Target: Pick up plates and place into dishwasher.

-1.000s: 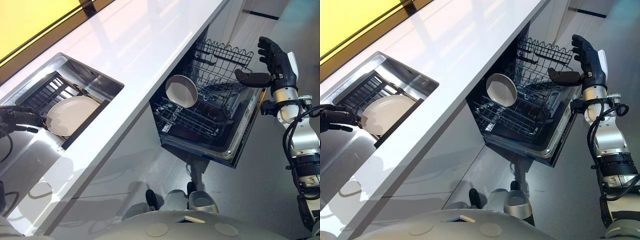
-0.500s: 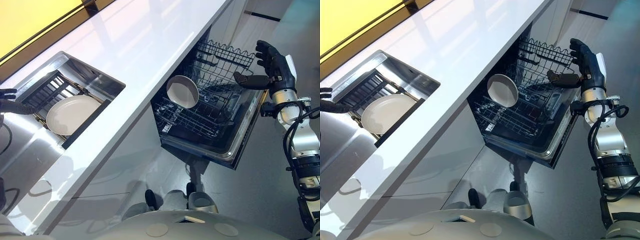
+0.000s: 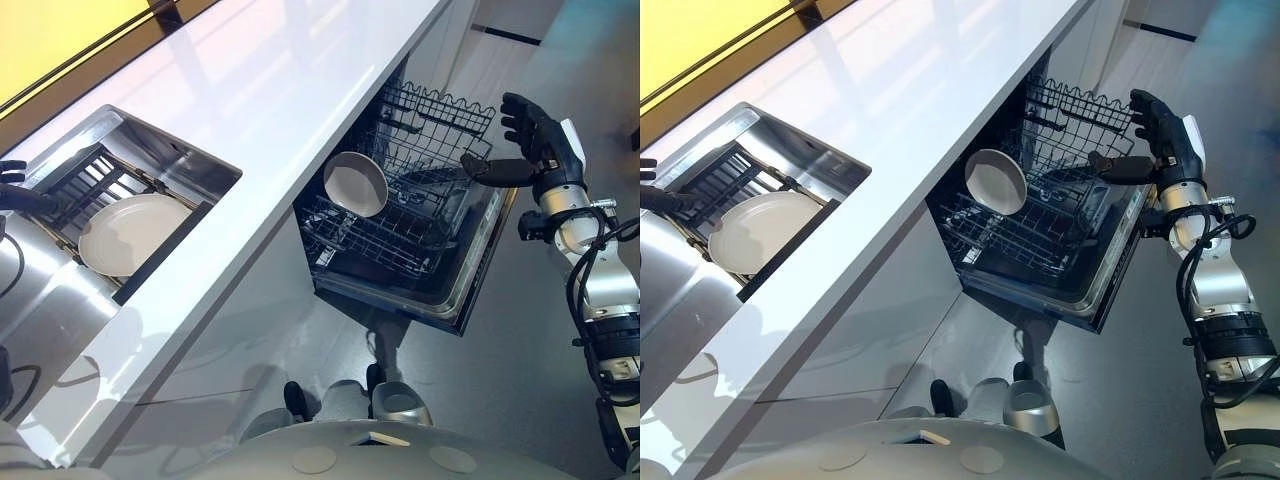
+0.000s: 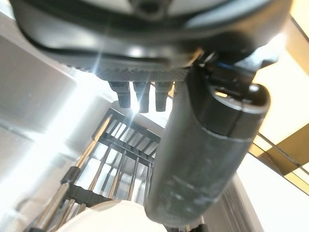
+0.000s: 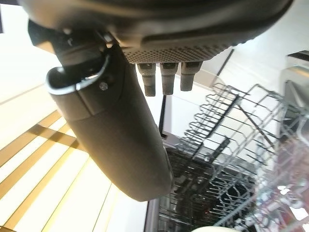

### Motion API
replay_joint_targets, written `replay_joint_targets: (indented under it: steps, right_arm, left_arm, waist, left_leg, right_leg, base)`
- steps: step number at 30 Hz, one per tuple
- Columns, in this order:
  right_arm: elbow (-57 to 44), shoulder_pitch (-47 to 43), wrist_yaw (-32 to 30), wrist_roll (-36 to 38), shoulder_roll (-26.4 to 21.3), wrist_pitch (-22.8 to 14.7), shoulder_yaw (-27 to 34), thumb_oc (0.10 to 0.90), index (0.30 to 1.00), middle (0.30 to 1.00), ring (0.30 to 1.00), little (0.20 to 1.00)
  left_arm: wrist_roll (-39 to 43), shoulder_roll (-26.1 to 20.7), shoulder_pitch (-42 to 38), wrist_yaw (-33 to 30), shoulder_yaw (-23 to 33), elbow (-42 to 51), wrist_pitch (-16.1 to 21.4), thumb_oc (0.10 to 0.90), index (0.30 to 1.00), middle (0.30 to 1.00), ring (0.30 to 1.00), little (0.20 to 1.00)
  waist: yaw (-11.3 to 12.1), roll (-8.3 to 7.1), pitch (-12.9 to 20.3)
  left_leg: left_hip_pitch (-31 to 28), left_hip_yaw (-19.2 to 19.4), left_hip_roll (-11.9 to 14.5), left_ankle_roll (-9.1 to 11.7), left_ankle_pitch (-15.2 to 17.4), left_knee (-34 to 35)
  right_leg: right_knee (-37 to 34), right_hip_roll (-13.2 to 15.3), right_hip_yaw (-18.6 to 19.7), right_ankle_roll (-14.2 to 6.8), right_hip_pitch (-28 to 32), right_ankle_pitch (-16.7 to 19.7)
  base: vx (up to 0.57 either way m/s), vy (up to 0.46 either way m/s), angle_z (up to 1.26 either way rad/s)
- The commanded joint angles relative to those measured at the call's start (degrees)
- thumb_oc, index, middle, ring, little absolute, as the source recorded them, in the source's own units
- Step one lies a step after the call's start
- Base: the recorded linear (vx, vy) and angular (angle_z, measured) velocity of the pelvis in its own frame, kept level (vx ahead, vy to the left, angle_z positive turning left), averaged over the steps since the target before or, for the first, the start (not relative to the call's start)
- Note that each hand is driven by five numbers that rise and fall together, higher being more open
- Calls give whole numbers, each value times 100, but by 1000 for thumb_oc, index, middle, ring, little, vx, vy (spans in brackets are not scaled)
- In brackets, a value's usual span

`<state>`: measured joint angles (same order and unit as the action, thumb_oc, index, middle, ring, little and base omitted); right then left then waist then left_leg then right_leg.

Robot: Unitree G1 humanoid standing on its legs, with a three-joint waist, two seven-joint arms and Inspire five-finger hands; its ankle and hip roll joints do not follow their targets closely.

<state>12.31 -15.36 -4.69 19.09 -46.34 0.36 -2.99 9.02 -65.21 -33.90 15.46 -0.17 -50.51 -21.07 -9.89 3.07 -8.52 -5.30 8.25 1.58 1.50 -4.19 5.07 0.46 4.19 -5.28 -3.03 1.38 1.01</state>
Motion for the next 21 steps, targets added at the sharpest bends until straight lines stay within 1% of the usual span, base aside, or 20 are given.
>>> replay_joint_targets:
  steps: [1, 4, 9, 14, 19, 21]
  right_arm:
    - [-723, -225, -8, -91, -328, -341, 615, 800, 900, 900, 900, 900]
    - [-836, -103, 39, -130, -321, -322, 691, 800, 900, 900, 900, 900]
    - [-915, -10, 155, -152, -348, -320, 754, 800, 900, 900, 900, 900]
    - [-1031, 34, 205, -159, -385, -275, 777, 800, 900, 900, 900, 900]
    - [-1147, 3, 192, -140, -412, -201, 705, 800, 900, 900, 900, 900]
    - [-1158, -11, 210, -169, -389, -202, 652, 800, 900, 900, 900, 900]
  left_arm:
    - [-75, -289, -191, -341, 3, 62, 269, 800, 900, 900, 900, 900]
    - [68, -164, 40, -482, 151, 92, 293, 800, 900, 900, 900, 900]
    - [91, 22, 338, -502, 310, -62, 346, 800, 900, 900, 900, 900]
    - [239, 177, 538, -466, 403, -152, 303, 800, 900, 900, 900, 900]
    - [745, 374, 600, -211, 409, -224, 64, 800, 900, 900, 900, 900]
    - [1380, 536, 619, 14, 443, -275, -232, 800, 900, 900, 900, 900]
  waist:
    - [-73, 137, 511]
    - [-105, 119, 462]
    - [-145, 95, 386]
    - [-178, 85, 326]
    - [-193, 84, 292]
    - [-200, 93, 274]
  left_leg:
    - [273, -175, -452, -34, 483, -193]
    - [307, -166, -464, -46, 479, -207]
    - [356, -129, -495, -63, 500, -253]
    - [383, -90, -522, -81, 520, -289]
    - [410, -34, -531, -84, 528, -312]
    - [422, -13, -538, -81, 532, -334]
  right_leg:
    - [590, -368, -219, -375, -286, -512]
    - [639, -363, -200, -385, -347, -506]
    - [719, -325, -206, -413, -423, -509]
    - [776, -297, -179, -442, -474, -494]
    - [815, -270, -183, -471, -517, -478]
    - [831, -252, -190, -485, -525, -478]
  base:
    - [37, 122, -3]
    - [39, 114, -2]
    - [38, 124, -15]
    - [28, 98, -13]
    - [14, 69, -10]
    - [10, 67, -11]
